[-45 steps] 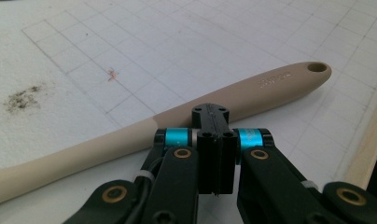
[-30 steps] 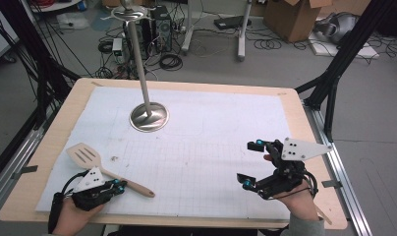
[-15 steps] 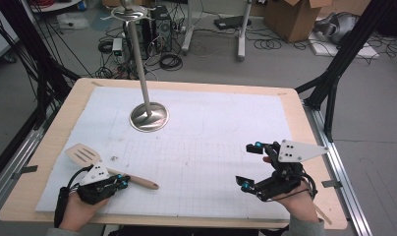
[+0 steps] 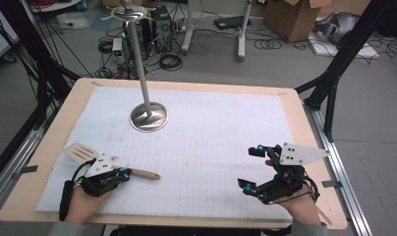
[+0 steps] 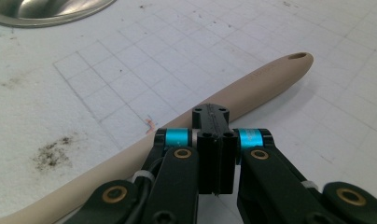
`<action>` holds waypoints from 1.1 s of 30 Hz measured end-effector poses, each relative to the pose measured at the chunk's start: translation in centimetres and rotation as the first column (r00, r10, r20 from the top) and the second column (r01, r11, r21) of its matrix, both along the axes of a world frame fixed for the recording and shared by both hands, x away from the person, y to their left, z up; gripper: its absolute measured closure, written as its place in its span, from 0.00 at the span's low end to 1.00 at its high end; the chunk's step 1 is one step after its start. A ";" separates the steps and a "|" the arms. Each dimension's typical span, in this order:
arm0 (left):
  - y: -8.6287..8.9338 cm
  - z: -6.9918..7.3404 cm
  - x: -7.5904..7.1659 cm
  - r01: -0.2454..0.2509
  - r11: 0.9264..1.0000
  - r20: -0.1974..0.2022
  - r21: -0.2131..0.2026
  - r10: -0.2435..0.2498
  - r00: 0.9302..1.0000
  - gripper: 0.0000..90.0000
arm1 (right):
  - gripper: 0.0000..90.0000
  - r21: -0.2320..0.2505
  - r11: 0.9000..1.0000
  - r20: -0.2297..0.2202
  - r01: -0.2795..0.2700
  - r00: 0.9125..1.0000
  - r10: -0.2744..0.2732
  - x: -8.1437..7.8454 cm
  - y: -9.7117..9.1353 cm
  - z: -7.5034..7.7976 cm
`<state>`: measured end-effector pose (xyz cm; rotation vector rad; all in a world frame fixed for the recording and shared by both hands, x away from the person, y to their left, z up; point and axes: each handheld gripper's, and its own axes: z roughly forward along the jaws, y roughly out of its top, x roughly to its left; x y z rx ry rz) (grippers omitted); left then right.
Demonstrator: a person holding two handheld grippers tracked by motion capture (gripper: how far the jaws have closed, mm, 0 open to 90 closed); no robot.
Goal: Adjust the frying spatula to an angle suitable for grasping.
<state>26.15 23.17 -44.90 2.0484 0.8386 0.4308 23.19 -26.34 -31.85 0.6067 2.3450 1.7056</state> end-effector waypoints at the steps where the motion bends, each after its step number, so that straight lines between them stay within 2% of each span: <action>1: 0.0 0.0 0.1 -0.003 1.000 -0.001 -0.001 0.003 1.000 1.00 | 0.04 -0.001 1.000 -0.006 0.000 1.000 0.000 -0.1 0.0 0.0; 6: 0.0 0.0 0.6 -0.011 1.000 0.001 0.000 0.011 1.000 1.00 | 0.04 -0.002 1.000 -0.001 0.001 1.000 -0.001 -0.2 -0.1 -0.1; 18: 0.4 0.0 2.9 -0.075 0.997 -0.011 -0.015 0.075 0.997 1.00 | 0.04 0.024 1.000 0.010 0.018 1.000 -0.018 -0.5 -0.7 0.0; 22: 0.4 -0.1 3.4 -0.086 0.996 -0.011 -0.017 0.085 0.996 1.00 | 0.04 0.028 0.999 0.015 0.019 1.000 -0.019 -0.5 -0.6 0.0; 26: 0.3 0.0 3.7 -0.092 0.996 0.002 0.002 0.092 0.996 1.00 | 0.04 0.029 0.999 0.018 0.018 1.000 -0.019 -0.5 -0.6 0.0; 28: 0.3 -0.1 4.0 -0.101 0.995 -0.001 -0.011 0.101 0.995 1.00 | 0.04 0.030 0.999 0.019 0.017 1.000 -0.017 -0.5 -0.6 0.0; 33: 0.2 -0.1 4.3 -0.113 0.994 0.006 -0.005 0.113 0.994 1.00 | 0.04 0.023 1.000 0.014 0.015 1.000 -0.015 -0.4 -0.5 -0.1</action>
